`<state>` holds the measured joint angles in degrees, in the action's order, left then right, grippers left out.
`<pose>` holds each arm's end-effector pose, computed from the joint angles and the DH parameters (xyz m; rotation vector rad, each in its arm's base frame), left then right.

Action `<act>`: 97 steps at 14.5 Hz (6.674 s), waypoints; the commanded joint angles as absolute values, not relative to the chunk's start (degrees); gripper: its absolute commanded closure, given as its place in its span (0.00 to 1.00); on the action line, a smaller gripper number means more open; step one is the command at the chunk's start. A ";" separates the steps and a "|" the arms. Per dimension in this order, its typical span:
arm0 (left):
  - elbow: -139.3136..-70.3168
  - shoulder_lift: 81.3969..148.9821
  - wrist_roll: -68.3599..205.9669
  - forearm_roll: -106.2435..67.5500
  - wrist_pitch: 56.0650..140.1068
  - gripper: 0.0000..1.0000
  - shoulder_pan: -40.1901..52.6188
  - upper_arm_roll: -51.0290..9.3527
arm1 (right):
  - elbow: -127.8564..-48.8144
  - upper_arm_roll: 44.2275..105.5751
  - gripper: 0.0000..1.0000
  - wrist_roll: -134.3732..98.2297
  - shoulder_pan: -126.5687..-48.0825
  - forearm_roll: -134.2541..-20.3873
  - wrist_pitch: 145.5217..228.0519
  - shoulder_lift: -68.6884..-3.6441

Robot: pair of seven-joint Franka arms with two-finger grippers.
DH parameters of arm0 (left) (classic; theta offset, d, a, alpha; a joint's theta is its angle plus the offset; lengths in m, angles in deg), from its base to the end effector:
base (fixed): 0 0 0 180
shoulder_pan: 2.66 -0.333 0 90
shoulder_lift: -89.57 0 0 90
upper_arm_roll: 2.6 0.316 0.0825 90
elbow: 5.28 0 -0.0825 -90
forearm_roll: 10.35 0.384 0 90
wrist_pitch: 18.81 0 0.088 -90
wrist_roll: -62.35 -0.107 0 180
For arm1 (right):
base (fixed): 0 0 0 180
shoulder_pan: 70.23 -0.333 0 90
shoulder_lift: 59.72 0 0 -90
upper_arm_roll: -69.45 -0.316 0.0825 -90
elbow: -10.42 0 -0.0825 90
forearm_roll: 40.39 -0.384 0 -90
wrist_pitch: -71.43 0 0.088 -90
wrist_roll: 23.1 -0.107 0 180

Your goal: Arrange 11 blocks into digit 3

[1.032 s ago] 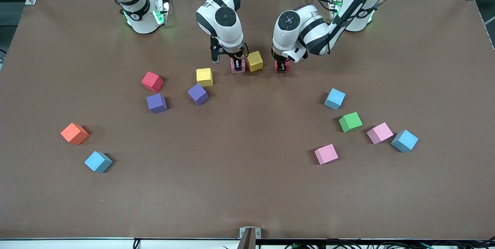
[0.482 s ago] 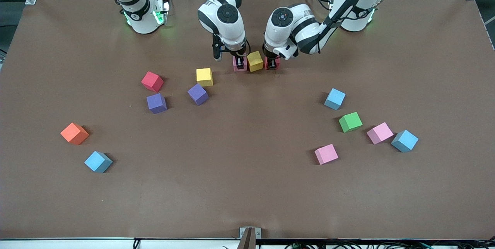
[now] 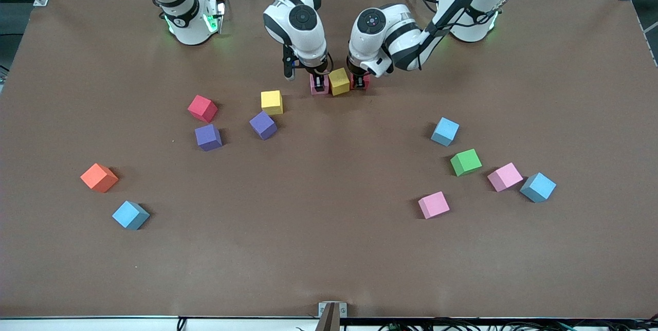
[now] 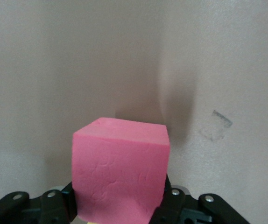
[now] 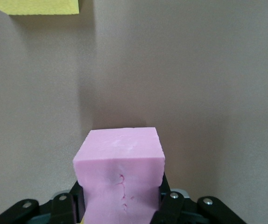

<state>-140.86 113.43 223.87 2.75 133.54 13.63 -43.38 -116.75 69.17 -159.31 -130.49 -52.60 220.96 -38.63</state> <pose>0.2562 -0.4370 0.1940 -2.0782 -2.2721 0.2380 0.2758 0.4791 0.2097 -2.2870 2.1385 0.1782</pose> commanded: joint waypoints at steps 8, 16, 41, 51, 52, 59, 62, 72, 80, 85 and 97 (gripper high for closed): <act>-139.66 113.56 240.24 5.82 134.03 0.70 15.80 -43.56 | -116.75 69.72 1.00 -160.13 -130.61 -53.39 221.72 -38.54; -138.35 114.97 240.33 9.51 133.50 0.70 15.18 -43.56 | -116.75 69.89 1.00 -159.86 -129.55 -52.87 221.63 -38.62; -134.22 116.73 240.16 10.82 131.74 0.70 15.71 -40.93 | -116.75 69.80 0.00 -159.25 -129.38 -51.55 221.11 -38.54; -132.11 118.75 240.16 11.71 130.95 0.70 15.88 -40.57 | -116.75 69.89 0.00 -158.98 -129.38 -51.37 220.32 -38.89; -132.19 118.75 240.16 11.71 130.78 0.70 15.80 -40.57 | -116.75 69.89 0.00 -158.98 -129.38 -51.37 220.32 -38.89; -131.67 118.84 240.24 11.71 130.16 0.70 15.53 -40.48 | -116.75 69.89 0.00 -158.90 -129.38 -50.41 219.97 -39.15; -131.40 118.92 240.33 11.71 130.07 0.64 15.36 -40.05 | -116.75 69.89 0.00 -158.89 -129.38 -50.14 217.95 -39.94; -127.18 120.07 239.72 11.88 124.62 0.00 16.94 -39.34 | -116.93 70.24 0.00 -152.76 -123.42 -48.30 210.65 -48.55; -127.53 118.04 238.93 12.23 118.74 0.00 16.85 -41.80 | -117.46 70.24 0.00 -133.17 -111.55 -45.84 209.86 -48.29; -127.36 117.96 239.01 12.23 118.74 0.00 16.85 -42.68 | -118.77 70.24 0.00 -123.49 -106.27 -45.49 209.77 -48.20; -119.91 114.35 234.19 11.53 103.74 0.00 15.80 -43.56 | -118.95 70.07 0.00 -119.97 -103.71 -38.11 212.84 -45.49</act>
